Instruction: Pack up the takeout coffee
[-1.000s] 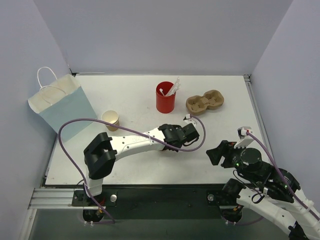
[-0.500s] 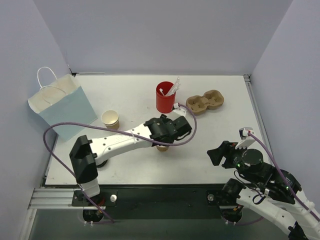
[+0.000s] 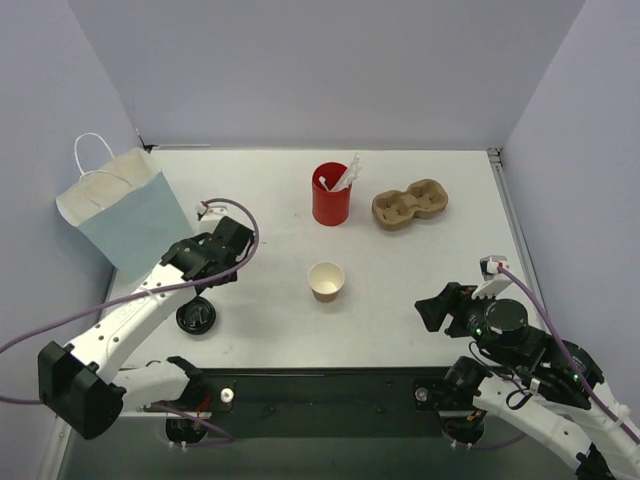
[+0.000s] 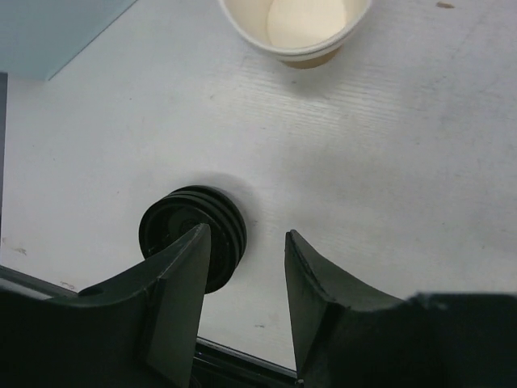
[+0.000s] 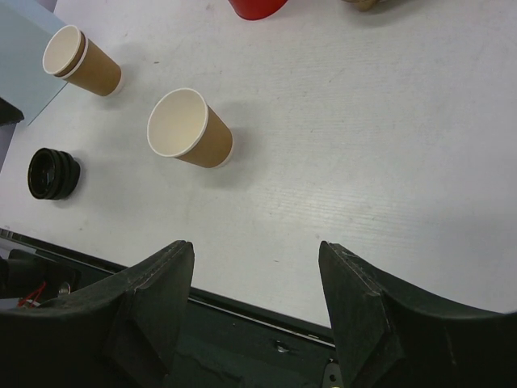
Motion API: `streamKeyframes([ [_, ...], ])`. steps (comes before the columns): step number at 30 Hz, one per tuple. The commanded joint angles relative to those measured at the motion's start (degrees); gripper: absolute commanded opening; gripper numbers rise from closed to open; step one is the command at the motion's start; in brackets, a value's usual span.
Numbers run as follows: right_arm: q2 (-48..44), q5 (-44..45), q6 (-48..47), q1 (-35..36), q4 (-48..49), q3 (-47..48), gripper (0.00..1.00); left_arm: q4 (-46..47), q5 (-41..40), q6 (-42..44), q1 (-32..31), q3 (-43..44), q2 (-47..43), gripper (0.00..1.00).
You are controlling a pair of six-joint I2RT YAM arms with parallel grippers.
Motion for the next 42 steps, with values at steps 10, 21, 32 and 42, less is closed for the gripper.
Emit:
streamKeyframes([
  [10, 1.63, 0.81, 0.1, 0.29, 0.07, 0.32, 0.64, 6.9, 10.38, -5.62, 14.23, -11.64, -7.87, 0.52],
  [21, 2.42, 0.29, -0.51, 0.29, 0.69, 0.5, 0.64, 7.16, 12.76, -13.88, 16.0, -14.63, -2.15, 0.51],
  [32, 1.28, 0.64, -0.87, 0.29, 0.69, 0.06, 0.64, 8.92, 11.27, -16.88, 16.08, -18.24, 0.04, 0.45],
  [42, 1.36, 0.55, -0.69, 0.29, 0.69, -0.47, 0.64, 9.01, 9.51, -16.7, 16.17, -18.41, -1.1, 0.28],
])
